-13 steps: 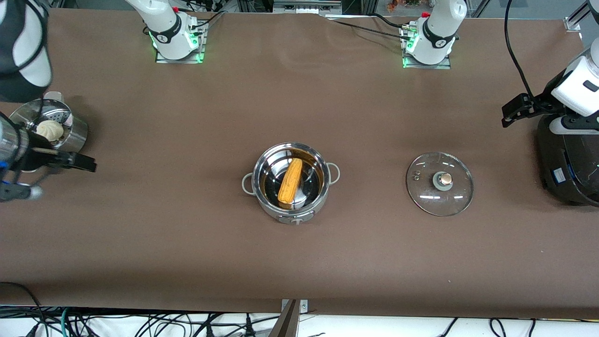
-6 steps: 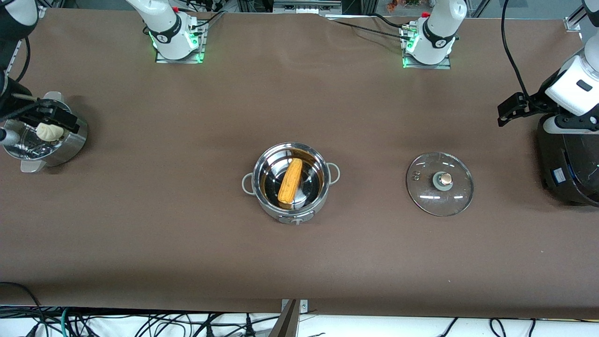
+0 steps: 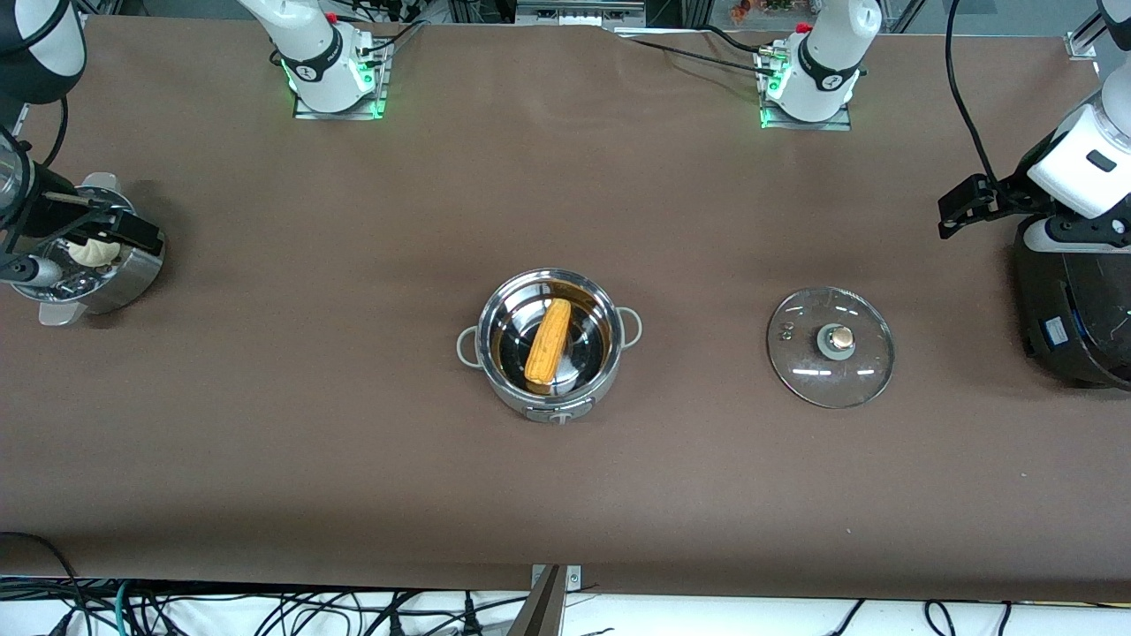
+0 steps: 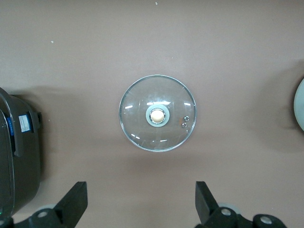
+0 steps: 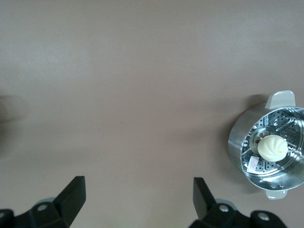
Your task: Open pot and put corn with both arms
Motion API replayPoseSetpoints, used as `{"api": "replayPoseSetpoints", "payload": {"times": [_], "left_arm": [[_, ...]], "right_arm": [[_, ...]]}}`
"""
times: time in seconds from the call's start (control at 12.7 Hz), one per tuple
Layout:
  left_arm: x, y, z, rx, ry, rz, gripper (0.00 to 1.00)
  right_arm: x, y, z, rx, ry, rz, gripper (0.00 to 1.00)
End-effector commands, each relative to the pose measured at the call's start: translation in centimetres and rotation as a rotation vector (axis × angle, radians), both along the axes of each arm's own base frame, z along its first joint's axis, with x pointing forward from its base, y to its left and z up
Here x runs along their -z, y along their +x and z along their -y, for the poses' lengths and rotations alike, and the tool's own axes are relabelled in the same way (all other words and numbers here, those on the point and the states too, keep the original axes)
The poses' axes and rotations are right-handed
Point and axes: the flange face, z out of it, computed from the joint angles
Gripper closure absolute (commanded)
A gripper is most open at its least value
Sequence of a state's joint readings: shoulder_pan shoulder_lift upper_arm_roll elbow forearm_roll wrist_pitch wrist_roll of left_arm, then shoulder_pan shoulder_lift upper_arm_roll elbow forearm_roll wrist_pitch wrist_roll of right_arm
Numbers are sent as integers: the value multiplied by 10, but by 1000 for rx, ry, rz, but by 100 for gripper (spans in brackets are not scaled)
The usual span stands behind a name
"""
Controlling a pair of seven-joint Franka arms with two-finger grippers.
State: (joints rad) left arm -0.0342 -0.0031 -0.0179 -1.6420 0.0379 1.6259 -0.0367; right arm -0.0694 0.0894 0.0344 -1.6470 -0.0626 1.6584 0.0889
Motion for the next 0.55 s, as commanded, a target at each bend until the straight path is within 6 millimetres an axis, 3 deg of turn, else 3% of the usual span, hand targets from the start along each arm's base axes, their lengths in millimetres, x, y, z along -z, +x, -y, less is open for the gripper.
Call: {"api": "replayPoseSetpoints", "payload": {"times": [0.0, 0.47], "left_arm": [[-7, -2, 2, -11, -16, -1, 0], [-7, -3, 2, -12, -16, -9, 0]], "right_arm": [[-10, 4, 2, -17, 6, 13, 0], [-7, 6, 0, -21, 10, 10, 0]]}}
